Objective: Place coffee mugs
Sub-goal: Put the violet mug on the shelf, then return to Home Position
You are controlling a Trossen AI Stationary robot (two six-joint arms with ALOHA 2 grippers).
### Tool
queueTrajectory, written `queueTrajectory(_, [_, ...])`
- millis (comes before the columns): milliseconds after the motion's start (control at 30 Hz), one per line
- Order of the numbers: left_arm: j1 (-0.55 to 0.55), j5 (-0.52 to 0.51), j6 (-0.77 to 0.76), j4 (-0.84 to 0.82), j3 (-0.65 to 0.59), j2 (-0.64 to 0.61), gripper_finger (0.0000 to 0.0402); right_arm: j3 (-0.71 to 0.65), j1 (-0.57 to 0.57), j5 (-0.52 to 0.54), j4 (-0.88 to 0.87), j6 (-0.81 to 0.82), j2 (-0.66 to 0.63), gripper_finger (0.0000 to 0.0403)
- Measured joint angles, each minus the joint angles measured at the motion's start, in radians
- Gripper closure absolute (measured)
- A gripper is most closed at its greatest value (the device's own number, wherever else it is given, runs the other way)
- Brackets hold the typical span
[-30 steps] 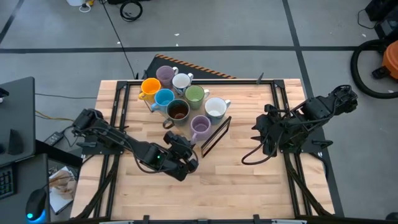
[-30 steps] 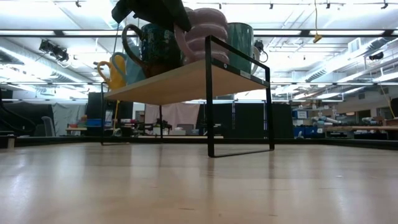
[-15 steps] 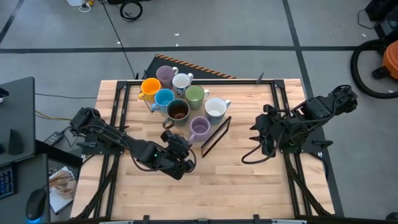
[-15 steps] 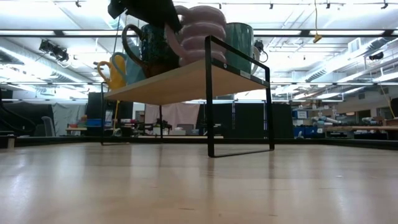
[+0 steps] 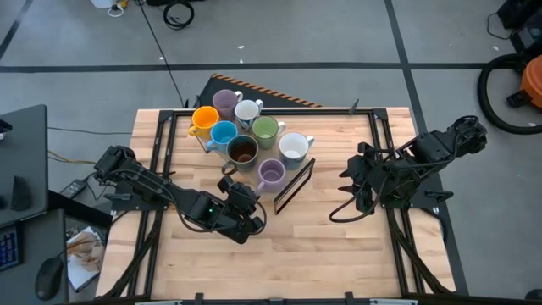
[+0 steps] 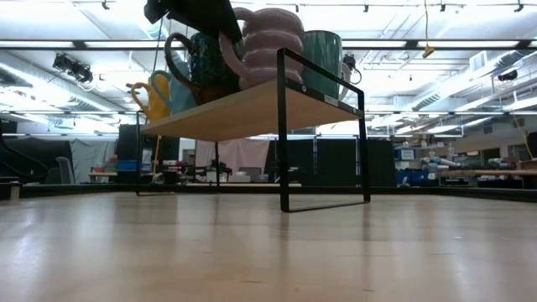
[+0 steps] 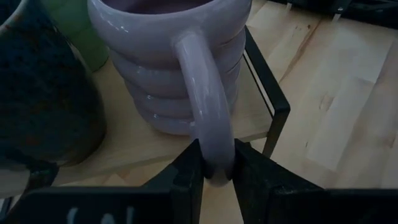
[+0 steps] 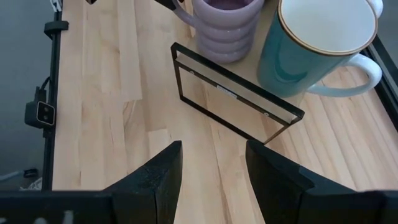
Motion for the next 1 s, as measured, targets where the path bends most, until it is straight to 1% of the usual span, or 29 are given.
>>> queueTrajectory(200, [0.000,-0.003,0.001,0.001,0.000,0.000,0.0317,0.000,0.000,0.000,0.000,-0.001,0.000,0.0220])
queueTrajectory(333, [0.000,-0.030,0.000,0.005,0.000,0.000,0.0291,0.000,0.000,0.004,0.000,-0.005,0.000,0.0220])
queueTrajectory(467, [0.000,-0.035,0.000,0.005,0.000,0.000,0.0261,0.000,0.000,0.006,0.000,-0.009,0.000,0.0220])
queueTrajectory(567, [-0.002,-0.036,0.000,0.007,0.000,-0.001,0.0247,0.000,0.000,0.006,0.000,-0.010,0.000,0.0220])
queueTrajectory(733, [-0.008,-0.048,0.010,0.002,0.000,-0.038,0.0245,0.000,0.000,0.005,-0.001,-0.011,0.000,0.0220])
queueTrajectory(933, [-0.028,-0.066,0.069,0.024,0.000,-0.102,0.0245,0.000,0.000,0.005,-0.001,-0.011,0.000,0.0220])
queueTrajectory(1000, [-0.037,-0.064,0.066,0.029,0.000,-0.128,0.0246,0.000,0.000,0.005,-0.001,-0.011,0.000,0.0220])
